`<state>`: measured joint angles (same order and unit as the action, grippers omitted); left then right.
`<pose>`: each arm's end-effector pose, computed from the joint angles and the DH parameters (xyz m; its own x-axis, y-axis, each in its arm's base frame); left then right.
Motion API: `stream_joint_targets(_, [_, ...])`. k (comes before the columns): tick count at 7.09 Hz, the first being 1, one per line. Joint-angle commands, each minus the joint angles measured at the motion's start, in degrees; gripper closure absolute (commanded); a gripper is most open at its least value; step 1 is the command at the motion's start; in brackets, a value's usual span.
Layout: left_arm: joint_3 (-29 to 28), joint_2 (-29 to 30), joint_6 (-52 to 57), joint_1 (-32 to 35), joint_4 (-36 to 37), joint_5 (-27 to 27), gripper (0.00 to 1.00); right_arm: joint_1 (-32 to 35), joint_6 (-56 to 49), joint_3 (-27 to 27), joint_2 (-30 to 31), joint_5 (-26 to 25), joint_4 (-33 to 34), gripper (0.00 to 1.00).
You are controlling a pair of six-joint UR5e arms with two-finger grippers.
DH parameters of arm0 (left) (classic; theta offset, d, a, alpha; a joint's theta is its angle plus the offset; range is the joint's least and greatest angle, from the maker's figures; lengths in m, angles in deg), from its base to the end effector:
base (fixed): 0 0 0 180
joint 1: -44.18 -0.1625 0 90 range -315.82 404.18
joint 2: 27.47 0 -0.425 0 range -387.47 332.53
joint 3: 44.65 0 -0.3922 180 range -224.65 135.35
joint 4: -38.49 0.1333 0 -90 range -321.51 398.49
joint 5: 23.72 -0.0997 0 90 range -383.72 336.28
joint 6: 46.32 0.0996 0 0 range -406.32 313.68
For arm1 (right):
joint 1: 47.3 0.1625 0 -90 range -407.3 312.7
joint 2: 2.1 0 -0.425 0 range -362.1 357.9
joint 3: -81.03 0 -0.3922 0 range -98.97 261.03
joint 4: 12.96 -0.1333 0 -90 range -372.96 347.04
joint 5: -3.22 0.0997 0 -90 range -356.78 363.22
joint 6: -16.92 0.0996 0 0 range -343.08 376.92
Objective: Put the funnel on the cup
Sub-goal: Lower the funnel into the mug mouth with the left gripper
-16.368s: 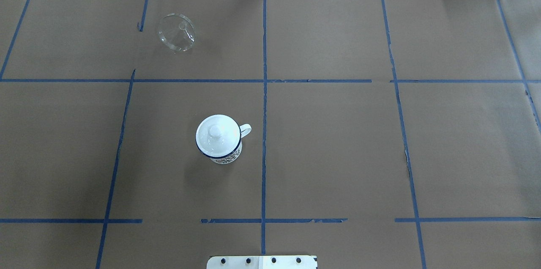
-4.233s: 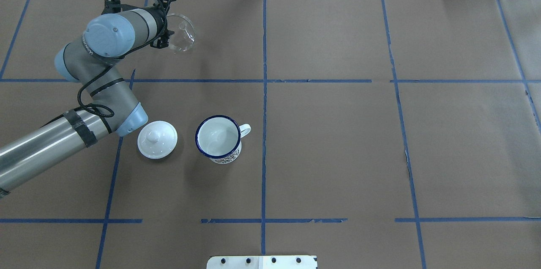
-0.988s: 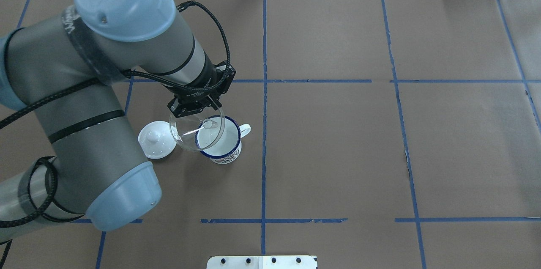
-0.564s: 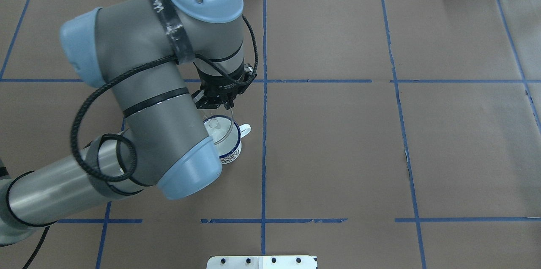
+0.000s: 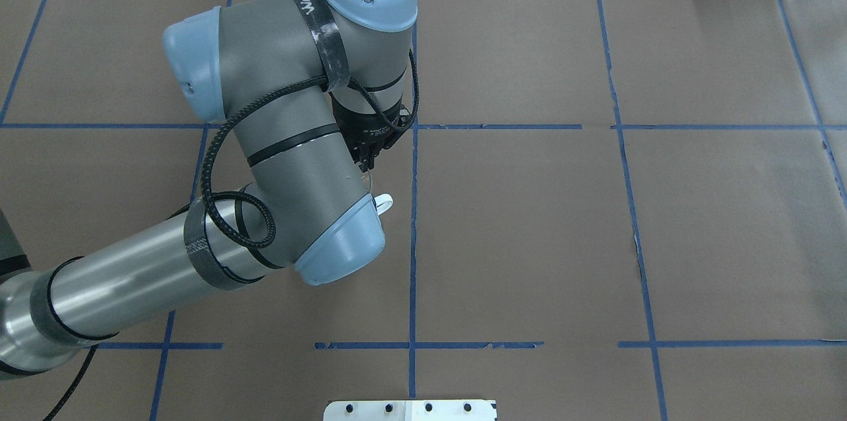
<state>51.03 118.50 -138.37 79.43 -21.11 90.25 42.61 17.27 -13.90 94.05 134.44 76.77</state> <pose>0.4943 -0.4630 0.0813 0.6850 -0.5241 -0.5060 0.3800 0.8496 -0.3657 0.0670 -0.4451 0.6700 0.7522 0.0159 0.6587 -0.0030 0.9998 -0.0206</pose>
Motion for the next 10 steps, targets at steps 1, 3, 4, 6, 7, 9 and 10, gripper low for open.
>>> stream_joint_targets(1, [-2.7,-0.2,2.3,-1.1,-1.7,0.2,1.00,0.0,0.0,0.0,0.0,0.0,0.0,0.00])
stream_joint_targets(3, [-2.8,-2.6,3.0,-3.1,-3.9,0.1,1.00,0.0,0.0,0.0,0.0,0.0,0.0,0.00])
stream_joint_targets(4, [-2.8,-2.8,3.1,-3.2,-3.9,0.1,1.00,0.0,0.0,0.0,0.0,0.0,0.0,0.00])
stream_joint_targets(6, [-2.7,-2.7,3.1,-3.2,-3.9,0.2,1.00,0.0,0.0,0.0,0.0,0.0,0.0,0.00])
stream_joint_targets(7, [-2.8,-2.8,3.2,-3.2,-4.8,0.2,1.00,0.0,0.0,0.0,0.0,0.0,0.0,0.00])
stream_joint_targets(9, [-4.1,-3.0,3.2,-3.2,-6.5,0.2,1.00,0.0,0.0,0.0,0.0,0.0,0.0,0.00])
stream_joint_targets(10, [-4.8,-3.0,3.2,-3.2,-6.9,0.2,1.00,0.0,0.0,0.0,0.0,0.0,0.0,0.00])
